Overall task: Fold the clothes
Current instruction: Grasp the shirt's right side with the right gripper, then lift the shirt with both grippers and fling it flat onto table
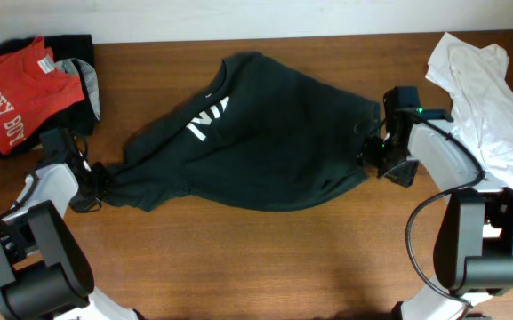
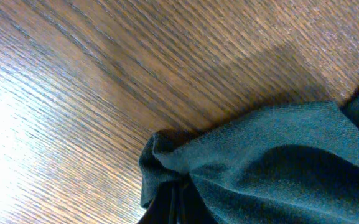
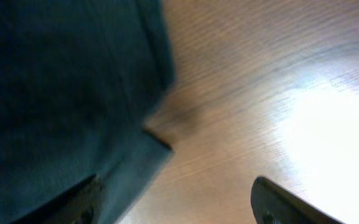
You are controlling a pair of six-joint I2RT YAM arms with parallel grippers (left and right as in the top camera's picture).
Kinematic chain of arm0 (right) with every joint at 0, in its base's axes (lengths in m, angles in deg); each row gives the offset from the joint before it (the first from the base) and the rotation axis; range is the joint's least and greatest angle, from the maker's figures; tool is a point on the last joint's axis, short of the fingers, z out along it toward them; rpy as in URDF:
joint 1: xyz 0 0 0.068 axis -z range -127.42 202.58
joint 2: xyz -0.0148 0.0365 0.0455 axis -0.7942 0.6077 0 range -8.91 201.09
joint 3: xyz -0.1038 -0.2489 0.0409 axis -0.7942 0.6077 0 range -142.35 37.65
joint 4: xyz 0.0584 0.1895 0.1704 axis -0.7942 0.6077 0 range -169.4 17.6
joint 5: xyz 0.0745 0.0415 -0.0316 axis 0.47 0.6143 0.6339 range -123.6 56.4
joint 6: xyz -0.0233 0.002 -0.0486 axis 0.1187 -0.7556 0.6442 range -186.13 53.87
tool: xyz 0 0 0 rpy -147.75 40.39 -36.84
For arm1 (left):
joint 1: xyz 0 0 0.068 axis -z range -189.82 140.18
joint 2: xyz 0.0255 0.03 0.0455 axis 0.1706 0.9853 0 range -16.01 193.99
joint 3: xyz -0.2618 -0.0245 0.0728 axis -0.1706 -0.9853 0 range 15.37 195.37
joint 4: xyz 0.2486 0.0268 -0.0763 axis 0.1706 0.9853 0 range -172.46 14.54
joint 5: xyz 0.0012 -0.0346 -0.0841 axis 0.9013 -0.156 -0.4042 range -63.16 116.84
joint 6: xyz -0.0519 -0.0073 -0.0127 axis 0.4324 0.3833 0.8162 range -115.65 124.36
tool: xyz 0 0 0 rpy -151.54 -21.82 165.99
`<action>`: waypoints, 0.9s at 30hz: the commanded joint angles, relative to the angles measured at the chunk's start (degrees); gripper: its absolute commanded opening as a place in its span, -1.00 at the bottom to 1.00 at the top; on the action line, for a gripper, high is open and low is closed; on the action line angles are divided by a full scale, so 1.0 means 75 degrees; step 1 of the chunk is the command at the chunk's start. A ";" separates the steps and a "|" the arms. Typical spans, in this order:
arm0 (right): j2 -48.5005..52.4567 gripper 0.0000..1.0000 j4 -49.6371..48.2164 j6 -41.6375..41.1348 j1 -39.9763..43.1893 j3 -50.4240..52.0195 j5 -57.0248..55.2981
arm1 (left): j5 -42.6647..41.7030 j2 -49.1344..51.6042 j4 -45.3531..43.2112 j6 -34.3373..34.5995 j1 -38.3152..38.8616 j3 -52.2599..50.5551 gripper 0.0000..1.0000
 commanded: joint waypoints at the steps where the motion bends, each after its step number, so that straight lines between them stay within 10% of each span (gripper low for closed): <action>1: 0.0006 0.57 -0.0731 0.0152 -0.0105 0.0574 0.0478 | -0.0128 0.0443 0.0052 0.0102 -0.0003 -0.0300 -0.95; 22: 0.0533 0.07 -0.1274 0.0335 -0.0361 0.0965 -0.0373 | -0.0128 0.0443 0.0061 0.0102 -0.0003 -0.0303 -0.95; 25: 0.0533 -0.81 -0.1157 0.0306 -0.0256 0.0985 -0.0627 | -0.0125 0.0443 0.0064 0.0102 -0.0003 -0.0303 -0.95; 27: 0.0527 -0.92 -0.0962 0.0306 0.0050 0.0976 -0.0653 | -0.0125 0.0443 0.0055 0.0102 -0.0003 -0.0303 -0.95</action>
